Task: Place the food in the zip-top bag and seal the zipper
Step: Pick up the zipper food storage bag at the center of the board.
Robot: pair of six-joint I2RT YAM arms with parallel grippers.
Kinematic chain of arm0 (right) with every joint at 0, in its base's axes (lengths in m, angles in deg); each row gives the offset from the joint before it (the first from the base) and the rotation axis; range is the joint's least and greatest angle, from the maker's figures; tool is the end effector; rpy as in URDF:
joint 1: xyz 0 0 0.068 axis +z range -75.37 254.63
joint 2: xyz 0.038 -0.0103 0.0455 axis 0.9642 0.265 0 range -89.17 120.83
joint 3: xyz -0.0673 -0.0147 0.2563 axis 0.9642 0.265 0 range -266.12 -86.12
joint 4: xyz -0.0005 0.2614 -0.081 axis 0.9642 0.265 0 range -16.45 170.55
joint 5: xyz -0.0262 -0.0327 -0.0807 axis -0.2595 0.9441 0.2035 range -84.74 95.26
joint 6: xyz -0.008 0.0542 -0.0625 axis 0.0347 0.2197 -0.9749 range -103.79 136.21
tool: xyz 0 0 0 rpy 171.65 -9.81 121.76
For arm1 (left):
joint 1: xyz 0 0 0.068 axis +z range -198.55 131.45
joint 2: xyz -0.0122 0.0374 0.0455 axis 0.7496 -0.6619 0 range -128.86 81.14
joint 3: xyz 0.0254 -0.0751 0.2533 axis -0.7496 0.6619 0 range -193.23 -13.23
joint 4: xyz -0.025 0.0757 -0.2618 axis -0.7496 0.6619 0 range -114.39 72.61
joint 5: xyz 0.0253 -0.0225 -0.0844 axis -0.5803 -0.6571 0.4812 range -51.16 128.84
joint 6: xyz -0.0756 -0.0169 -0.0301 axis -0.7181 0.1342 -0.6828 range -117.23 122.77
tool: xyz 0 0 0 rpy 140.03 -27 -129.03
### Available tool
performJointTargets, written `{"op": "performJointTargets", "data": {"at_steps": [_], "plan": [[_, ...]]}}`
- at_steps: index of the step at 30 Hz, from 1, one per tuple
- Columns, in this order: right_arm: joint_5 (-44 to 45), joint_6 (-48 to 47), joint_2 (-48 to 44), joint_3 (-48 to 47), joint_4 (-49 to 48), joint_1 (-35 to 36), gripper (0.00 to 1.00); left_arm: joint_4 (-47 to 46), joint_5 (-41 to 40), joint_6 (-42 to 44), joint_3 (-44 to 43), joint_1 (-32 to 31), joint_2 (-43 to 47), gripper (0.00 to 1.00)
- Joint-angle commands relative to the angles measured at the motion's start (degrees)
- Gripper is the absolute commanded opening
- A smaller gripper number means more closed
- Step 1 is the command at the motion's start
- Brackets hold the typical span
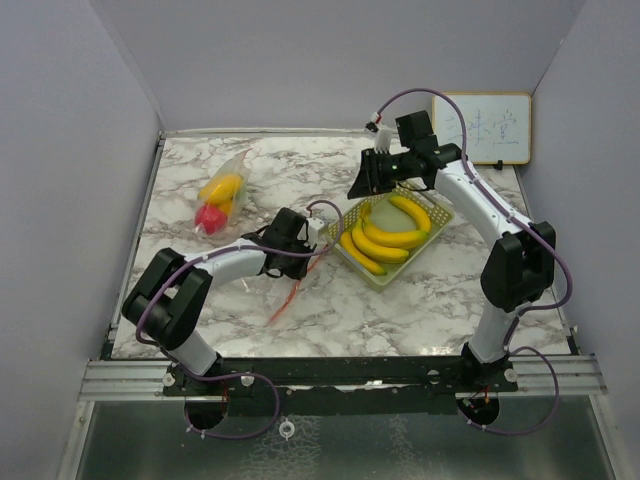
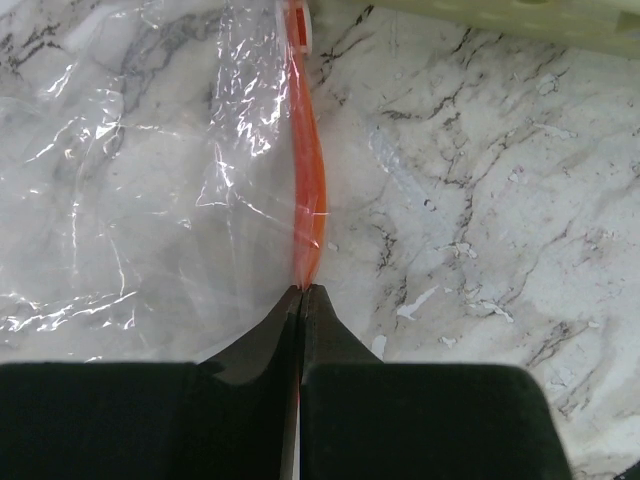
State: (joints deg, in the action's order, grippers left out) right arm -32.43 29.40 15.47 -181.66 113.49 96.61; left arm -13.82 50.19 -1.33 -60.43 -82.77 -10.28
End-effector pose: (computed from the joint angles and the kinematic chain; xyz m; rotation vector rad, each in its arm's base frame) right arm 0.3870 0.2040 0.2807 -0.4986 2.4155 1.0721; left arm 0.2705 -0.2011 0.1143 0.7482 2.4683 -0.5104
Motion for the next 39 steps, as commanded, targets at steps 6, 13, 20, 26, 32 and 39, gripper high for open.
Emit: {"op": "performJointTargets", "data": {"at_steps": [6, 13, 20, 26, 32, 39], "plan": [[-2.2, -1.95, -7.76, 7.44, -2.1, -1.07, 0.14, 12.02, 1.81, -8.43, -13.94, 0.78, 11.24, 0.0], [-10.17, -1.29, -14.65, 13.98, -9.23, -1.15, 0.23, 5.75, 11.4, -17.65, -18.87, 4.37, 16.81, 0.0], [-24.15, 15.61, -18.66, 23.95, -34.08, -1.11, 0.44, -20.43, 26.28, -37.55, -11.84, 12.79, 20.86, 0.0], [-24.79, 28.08, -19.16, 31.0, -51.2, -0.27, 0.48, -38.43, 29.64, -50.38, -6.56, 13.84, 19.62, 0.0], [-24.02, 30.94, -17.72, 32.1, -56.21, 2.19, 0.57, -53.01, 30.04, -59.02, -4.46, 13.89, 16.63, 0.0], [-25.07, 32.54, -16.16, 30.54, -58.38, 4.69, 0.57, -55.96, 29.56, -60.4, -5.09, 13.84, 14.43, 0.0]]}}
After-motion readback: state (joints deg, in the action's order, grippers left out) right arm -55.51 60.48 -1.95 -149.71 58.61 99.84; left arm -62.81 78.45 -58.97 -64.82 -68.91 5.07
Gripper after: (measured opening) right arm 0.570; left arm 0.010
